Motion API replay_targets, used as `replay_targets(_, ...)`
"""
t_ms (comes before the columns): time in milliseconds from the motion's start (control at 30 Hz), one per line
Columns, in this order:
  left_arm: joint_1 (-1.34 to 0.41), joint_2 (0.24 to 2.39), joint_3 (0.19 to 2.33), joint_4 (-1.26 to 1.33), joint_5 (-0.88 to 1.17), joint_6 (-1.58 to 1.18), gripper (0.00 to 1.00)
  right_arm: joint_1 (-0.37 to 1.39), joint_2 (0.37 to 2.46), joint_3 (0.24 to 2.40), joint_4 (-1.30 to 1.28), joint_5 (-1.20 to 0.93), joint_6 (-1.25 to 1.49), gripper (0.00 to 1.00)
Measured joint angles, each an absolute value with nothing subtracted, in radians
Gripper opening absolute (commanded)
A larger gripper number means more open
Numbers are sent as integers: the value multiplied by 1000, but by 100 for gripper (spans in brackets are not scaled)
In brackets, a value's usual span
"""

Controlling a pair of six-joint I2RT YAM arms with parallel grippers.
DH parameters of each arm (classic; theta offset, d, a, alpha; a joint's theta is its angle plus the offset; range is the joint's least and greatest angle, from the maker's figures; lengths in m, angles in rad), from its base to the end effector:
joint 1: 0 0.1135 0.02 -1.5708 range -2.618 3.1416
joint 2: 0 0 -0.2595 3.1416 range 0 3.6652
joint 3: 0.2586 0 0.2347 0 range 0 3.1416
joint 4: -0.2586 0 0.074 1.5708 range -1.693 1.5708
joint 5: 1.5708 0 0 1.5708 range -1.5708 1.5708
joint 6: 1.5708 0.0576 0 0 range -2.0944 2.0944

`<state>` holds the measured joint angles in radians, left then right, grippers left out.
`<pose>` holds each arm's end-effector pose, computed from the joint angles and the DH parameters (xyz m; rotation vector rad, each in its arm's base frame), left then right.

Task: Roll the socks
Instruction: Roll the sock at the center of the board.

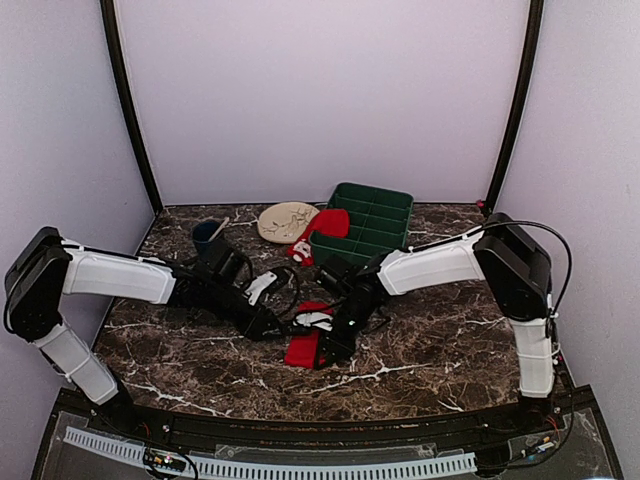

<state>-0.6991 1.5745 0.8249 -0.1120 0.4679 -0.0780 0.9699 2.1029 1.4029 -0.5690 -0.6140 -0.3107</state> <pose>0.2203 -0.2191 0.1672 0.9777 2.3218 -0.9055 0.1987 0.3486 0.1212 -1.8380 2.2340 1.0089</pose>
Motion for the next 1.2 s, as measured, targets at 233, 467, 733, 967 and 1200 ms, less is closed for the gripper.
replay_targets(233,-777,1493,735,-65,432,-64,38,953,2128,1425,-604,-682,-305,7)
replay_targets(467,-830,1440,710,-30,399,-44,34,926,2150,1436,-630,-745,-300,7)
replay_targets(733,-901,1438,694,-24,338,-6,34,899,2191,1465,-661,-830,-289,7)
replay_targets(967,-952,1461,704,-31,295,46,34,888,2218,1487,-690,-883,-286,7)
replay_targets(1200,-963,1526,729,-51,270,95,37,887,2227,1496,-709,-909,-287,7)
